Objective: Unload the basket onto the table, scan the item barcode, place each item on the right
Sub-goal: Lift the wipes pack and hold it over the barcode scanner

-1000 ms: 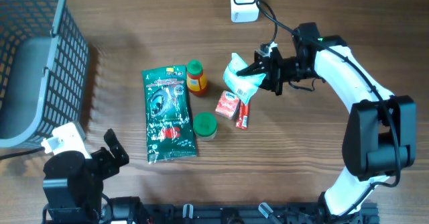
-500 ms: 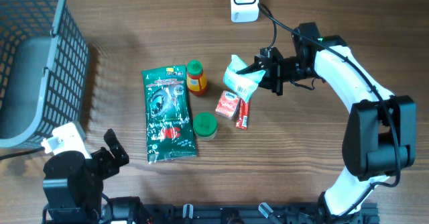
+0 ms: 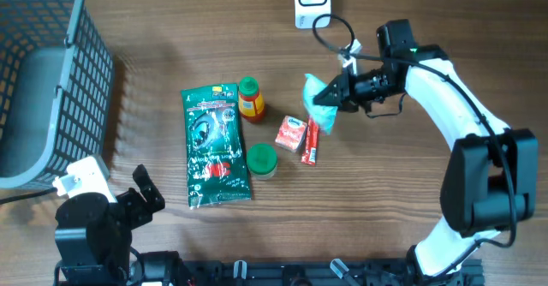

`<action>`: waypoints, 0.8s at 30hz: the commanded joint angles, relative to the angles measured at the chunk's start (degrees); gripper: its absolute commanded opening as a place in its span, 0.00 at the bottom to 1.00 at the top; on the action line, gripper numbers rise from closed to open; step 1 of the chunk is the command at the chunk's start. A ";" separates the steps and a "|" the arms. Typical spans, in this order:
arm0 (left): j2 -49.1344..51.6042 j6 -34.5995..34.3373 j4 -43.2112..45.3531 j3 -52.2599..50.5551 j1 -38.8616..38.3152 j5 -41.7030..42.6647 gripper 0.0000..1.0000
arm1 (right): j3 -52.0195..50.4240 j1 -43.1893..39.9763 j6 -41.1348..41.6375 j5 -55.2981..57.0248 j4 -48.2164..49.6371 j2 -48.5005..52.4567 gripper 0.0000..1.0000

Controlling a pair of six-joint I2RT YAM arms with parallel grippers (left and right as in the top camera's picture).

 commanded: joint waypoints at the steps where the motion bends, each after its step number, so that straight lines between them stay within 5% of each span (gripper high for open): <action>1: 0.02 0.09 0.13 0.17 -0.31 0.28 1.00 | 1.05 -0.28 -6.93 11.21 3.74 -5.14 0.05; 11: 0.02 0.11 0.13 0.17 -0.31 0.28 1.00 | 1.01 -0.11 -23.26 -2.49 14.99 -7.32 0.05; 24: 0.02 0.09 0.13 0.17 -0.31 0.28 1.00 | 0.85 6.45 -26.16 25.33 48.81 -1.22 0.05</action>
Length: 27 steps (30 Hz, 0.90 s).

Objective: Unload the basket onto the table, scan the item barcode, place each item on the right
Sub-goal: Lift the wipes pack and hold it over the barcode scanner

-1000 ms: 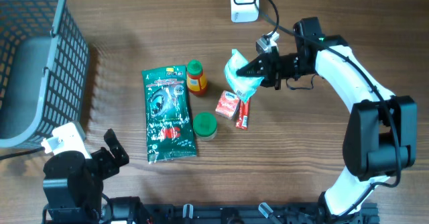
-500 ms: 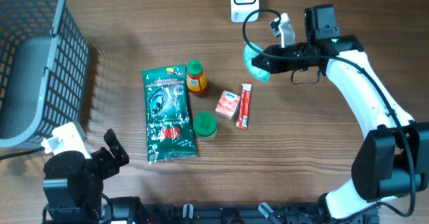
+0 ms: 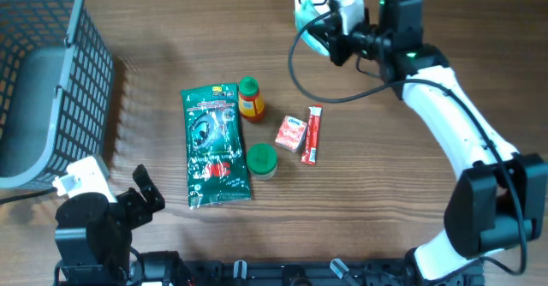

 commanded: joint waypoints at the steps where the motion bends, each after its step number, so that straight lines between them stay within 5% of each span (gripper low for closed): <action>1: 0.02 0.11 0.15 0.17 -0.31 0.28 1.00 | 0.83 1.53 -2.10 11.63 9.33 5.27 0.05; 10: 0.02 0.09 0.15 0.17 -0.31 0.28 1.00 | 2.69 1.55 2.14 17.97 37.13 21.35 0.04; 19: 0.02 0.11 0.15 0.17 -0.31 0.28 1.00 | 17.20 1.99 2.86 18.05 35.76 31.61 0.04; 27: 0.02 0.09 0.15 0.17 -0.31 0.28 1.00 | 18.53 1.97 2.49 19.41 35.52 33.22 0.04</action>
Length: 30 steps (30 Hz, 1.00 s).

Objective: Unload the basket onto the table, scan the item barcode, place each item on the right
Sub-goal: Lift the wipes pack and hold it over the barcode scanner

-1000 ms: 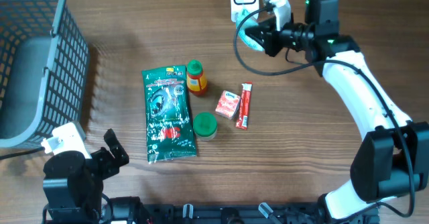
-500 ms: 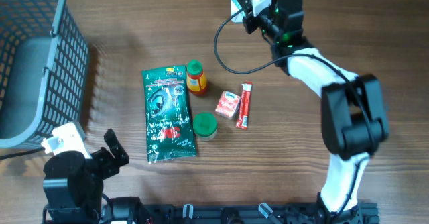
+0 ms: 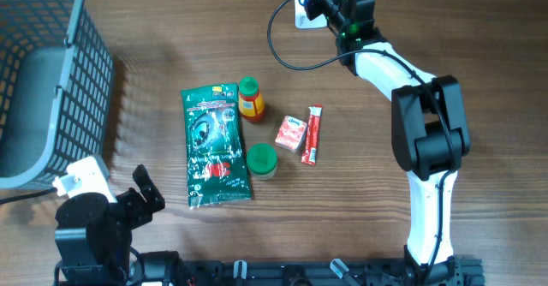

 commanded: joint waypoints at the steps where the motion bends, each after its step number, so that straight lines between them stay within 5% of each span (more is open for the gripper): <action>1: 0.02 0.11 0.13 0.17 -0.31 0.28 1.00 | 1.09 0.31 0.37 1.92 0.13 2.01 0.04; 22: 0.02 0.11 0.13 0.17 -0.31 0.28 1.00 | 1.09 0.28 0.15 3.32 -5.53 2.47 0.04; 30: 0.02 0.11 0.13 0.17 -0.31 0.28 1.00 | 1.09 -1.46 5.55 18.32 -10.12 -4.76 0.04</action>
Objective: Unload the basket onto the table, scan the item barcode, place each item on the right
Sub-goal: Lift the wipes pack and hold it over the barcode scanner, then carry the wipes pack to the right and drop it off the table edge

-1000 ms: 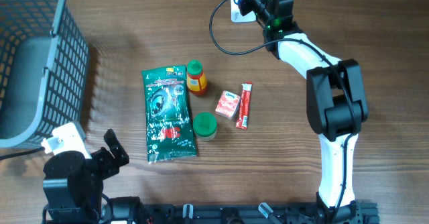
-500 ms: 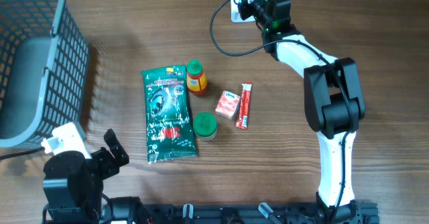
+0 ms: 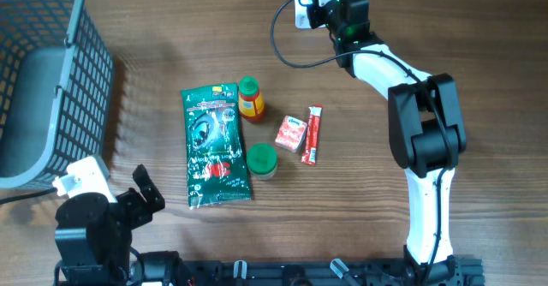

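Note:
My right gripper reaches to the table's far edge, right over the white barcode scanner (image 3: 303, 14). It is shut on a teal packet. Only a sliver of the packet shows at the top edge; the rest is hidden under the gripper and its cable. My left gripper (image 3: 147, 190) rests open at the near left corner, holding nothing.
A green pouch (image 3: 214, 145), an orange bottle with a green cap (image 3: 250, 99), a green-lidded jar (image 3: 261, 159), a small red and white box (image 3: 291, 134) and a red stick pack (image 3: 312, 134) lie mid-table. A grey wire basket (image 3: 51, 72) stands at the far left.
My right gripper has shifted slightly, staying over the scanner at the far edge with the packet. The items on the table and the left arm have not moved.
My right gripper first held the teal packet just right of the red stick pack. Then the packet was lifted toward the far edge, next to the scanner. After that it was over the scanner, where it still is.

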`<action>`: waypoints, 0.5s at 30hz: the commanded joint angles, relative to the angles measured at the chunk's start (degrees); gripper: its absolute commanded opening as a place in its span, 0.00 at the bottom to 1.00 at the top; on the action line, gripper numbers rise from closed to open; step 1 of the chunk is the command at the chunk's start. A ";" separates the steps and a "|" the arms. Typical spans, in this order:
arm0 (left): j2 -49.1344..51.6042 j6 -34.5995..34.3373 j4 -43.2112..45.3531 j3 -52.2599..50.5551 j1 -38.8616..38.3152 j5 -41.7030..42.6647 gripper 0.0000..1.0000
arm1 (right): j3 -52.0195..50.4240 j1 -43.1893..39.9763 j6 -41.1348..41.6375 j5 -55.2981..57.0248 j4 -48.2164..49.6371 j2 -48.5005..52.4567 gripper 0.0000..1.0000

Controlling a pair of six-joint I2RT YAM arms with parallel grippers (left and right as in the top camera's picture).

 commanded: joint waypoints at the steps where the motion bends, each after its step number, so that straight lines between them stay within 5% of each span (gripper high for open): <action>1: 0.02 0.09 0.13 0.17 -0.31 0.28 1.00 | 1.09 -2.08 2.25 10.51 -3.56 -7.74 0.04; 8: 0.02 0.11 0.13 0.17 -0.31 0.28 1.00 | 1.05 -13.29 2.12 34.60 -18.93 -12.55 0.04; 15: 0.02 0.11 0.13 0.17 -0.31 0.28 1.00 | 0.66 -31.65 1.03 35.10 -30.40 -11.72 0.04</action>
